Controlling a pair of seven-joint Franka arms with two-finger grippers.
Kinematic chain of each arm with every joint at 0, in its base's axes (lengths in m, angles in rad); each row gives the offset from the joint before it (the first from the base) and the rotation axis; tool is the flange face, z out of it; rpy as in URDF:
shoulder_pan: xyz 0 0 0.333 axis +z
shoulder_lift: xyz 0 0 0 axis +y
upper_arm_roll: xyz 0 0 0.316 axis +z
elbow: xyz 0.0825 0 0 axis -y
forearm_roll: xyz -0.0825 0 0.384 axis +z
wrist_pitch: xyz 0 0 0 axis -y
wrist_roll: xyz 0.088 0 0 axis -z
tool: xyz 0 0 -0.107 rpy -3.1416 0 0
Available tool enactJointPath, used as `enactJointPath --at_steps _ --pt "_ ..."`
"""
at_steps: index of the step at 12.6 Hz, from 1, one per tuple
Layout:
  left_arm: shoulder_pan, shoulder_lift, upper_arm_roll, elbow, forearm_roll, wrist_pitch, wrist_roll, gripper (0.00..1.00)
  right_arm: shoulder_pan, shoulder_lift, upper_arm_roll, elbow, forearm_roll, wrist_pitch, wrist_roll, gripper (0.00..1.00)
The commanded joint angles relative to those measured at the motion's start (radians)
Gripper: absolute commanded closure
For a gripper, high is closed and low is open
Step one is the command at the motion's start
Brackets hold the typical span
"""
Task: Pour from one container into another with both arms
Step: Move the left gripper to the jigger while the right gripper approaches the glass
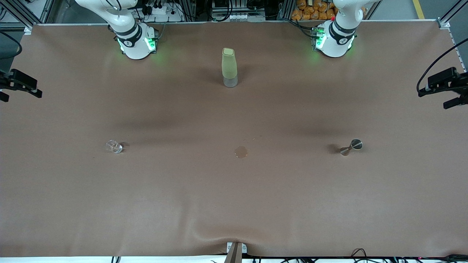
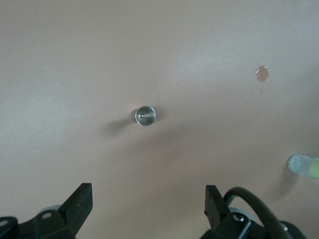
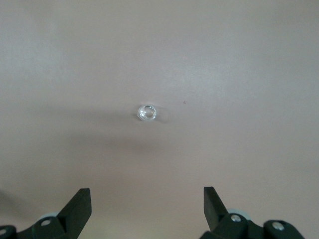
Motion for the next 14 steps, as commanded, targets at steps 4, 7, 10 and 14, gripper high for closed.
enactJointPath --at_steps 4,7,10,14 --pt "0.112 -0.003 -0.005 -0.243 -0.231 0.16 0.328 0.0 -0.155 0.0 0.004 -0.05 -0.038 0.012 -0.647 0.0" --pt "0.172 0.103 -0.005 -0.248 -0.335 0.16 0.594 0.0 -0.207 0.0 -0.016 -0.136 -0.028 0.107 -1.085 0.0" --pt "0.239 0.225 -0.005 -0.266 -0.418 0.181 0.744 0.0 -0.218 0.002 -0.058 -0.197 -0.021 0.201 -1.37 0.0" --pt "0.262 0.385 -0.005 -0.252 -0.527 0.191 0.992 0.0 -0.223 0.017 -0.068 -0.222 0.042 0.203 -1.457 0.0"
